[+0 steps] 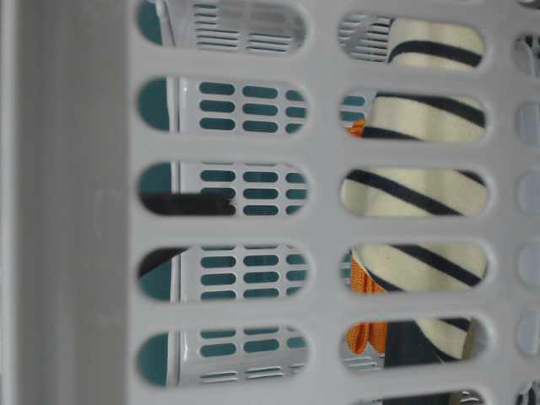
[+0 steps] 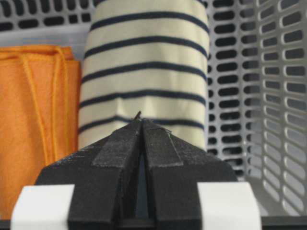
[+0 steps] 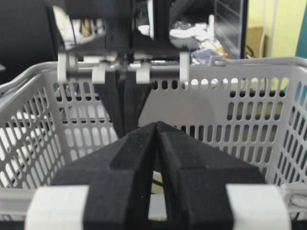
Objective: Pick up the slipper from the shopping basket with the left arm.
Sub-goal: 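Lower the left gripper into the basket toward the striped slipper's heel, then close the left gripper on the heel of the striped slipper, then lift the held slipper upward out of the basket with the left gripper, then hold the striped slipper raised above the basket with the left gripper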
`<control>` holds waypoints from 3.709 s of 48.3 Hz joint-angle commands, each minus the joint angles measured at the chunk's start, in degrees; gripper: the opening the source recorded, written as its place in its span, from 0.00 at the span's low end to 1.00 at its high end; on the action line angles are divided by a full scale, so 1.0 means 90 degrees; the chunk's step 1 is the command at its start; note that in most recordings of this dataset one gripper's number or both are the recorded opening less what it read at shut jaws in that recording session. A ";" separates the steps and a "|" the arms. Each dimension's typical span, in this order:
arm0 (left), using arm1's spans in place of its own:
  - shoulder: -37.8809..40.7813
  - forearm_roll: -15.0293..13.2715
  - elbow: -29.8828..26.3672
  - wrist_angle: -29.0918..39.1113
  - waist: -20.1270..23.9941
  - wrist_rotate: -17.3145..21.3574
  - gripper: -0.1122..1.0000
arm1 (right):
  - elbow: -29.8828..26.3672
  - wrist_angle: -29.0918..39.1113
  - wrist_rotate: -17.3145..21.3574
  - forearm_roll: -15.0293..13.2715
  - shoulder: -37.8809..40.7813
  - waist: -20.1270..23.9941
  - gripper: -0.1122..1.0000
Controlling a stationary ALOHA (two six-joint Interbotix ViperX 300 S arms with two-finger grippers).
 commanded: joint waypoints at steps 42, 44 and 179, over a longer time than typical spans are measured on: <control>0.1074 0.0029 0.0049 0.0107 -0.0098 0.0449 0.68 | 0.0029 0.0361 0.0039 0.0078 -0.0010 0.0264 0.09; 0.1064 0.0029 0.0029 0.0127 -0.0098 0.0459 0.58 | 0.0039 0.0391 0.0039 0.0078 -0.0020 0.0264 0.09; 0.1133 0.0029 -0.3955 0.3643 0.0215 -0.0303 0.15 | 0.0176 0.0537 0.0049 0.0078 -0.0498 0.0264 0.09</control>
